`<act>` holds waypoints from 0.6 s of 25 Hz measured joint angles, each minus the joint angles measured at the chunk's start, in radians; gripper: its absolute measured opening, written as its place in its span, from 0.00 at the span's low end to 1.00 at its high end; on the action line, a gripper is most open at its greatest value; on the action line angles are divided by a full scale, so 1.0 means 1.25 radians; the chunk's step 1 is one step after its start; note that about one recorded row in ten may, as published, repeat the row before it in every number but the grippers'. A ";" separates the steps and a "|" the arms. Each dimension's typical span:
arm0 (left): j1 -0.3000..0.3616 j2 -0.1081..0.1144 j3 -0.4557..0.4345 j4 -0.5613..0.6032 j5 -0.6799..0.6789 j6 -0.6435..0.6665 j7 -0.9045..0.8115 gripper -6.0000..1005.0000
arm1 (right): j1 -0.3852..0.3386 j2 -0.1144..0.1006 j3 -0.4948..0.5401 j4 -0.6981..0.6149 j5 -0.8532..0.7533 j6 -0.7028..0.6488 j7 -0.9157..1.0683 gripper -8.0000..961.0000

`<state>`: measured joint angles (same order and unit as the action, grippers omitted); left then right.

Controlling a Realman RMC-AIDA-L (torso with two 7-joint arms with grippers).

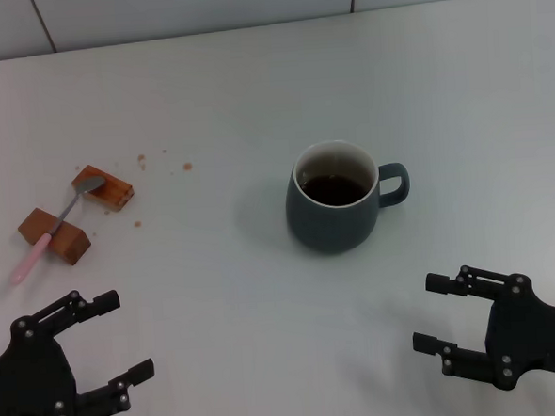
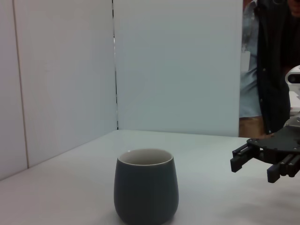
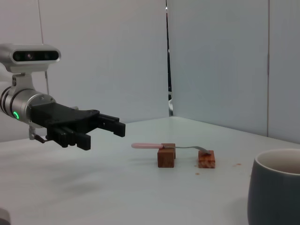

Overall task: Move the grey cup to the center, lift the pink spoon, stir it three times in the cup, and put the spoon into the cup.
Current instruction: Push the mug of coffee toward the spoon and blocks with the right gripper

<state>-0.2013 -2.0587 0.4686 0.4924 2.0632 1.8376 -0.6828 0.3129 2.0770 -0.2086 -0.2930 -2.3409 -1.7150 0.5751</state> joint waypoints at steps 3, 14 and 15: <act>-0.001 0.000 0.001 0.000 -0.002 0.000 0.000 0.81 | 0.000 0.000 0.000 0.000 0.000 0.000 0.000 0.72; -0.001 -0.001 0.000 0.000 -0.003 0.000 0.000 0.81 | 0.002 0.000 -0.001 0.000 0.000 0.000 0.001 0.70; -0.001 -0.001 0.000 0.000 -0.003 0.000 0.000 0.81 | 0.002 0.000 -0.001 0.000 0.000 0.000 0.001 0.69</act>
<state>-0.2025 -2.0601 0.4686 0.4924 2.0596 1.8381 -0.6825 0.3148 2.0769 -0.2101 -0.2930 -2.3409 -1.7149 0.5759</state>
